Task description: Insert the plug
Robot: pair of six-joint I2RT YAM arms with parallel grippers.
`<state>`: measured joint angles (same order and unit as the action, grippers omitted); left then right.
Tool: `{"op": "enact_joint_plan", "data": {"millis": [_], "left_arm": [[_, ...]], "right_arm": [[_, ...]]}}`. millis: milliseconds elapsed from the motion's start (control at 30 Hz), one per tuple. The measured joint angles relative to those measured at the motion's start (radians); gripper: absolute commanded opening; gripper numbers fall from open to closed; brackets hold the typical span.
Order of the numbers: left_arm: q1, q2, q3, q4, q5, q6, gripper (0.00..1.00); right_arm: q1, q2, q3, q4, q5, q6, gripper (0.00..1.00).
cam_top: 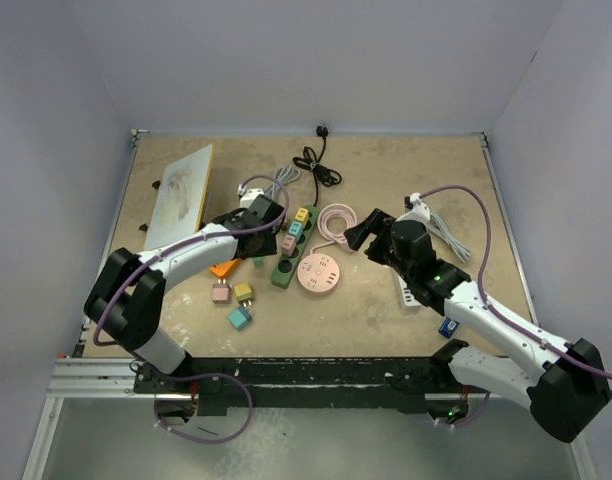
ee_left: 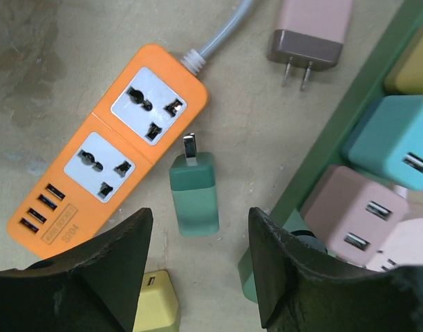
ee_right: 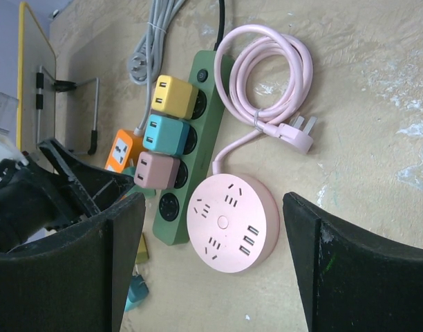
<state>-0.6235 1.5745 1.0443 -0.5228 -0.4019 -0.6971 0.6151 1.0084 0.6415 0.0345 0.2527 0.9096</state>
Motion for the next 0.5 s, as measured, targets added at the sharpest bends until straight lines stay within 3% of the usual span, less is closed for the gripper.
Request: {"op": "enact_joint_plan", "data": {"millis": [233,500], "left_arm": [[0.026,0.057,-0.022,0.06,0.008,-0.026,0.46],[0.061,0.098,-0.051,0.112,0.028,-0.028,0.24]], "right_arm": [[0.0,0.0,0.0,0.0,0.0,0.001,0.82],[0.0,0.0,0.0,-0.004,0.0,0.004,0.82]]}}
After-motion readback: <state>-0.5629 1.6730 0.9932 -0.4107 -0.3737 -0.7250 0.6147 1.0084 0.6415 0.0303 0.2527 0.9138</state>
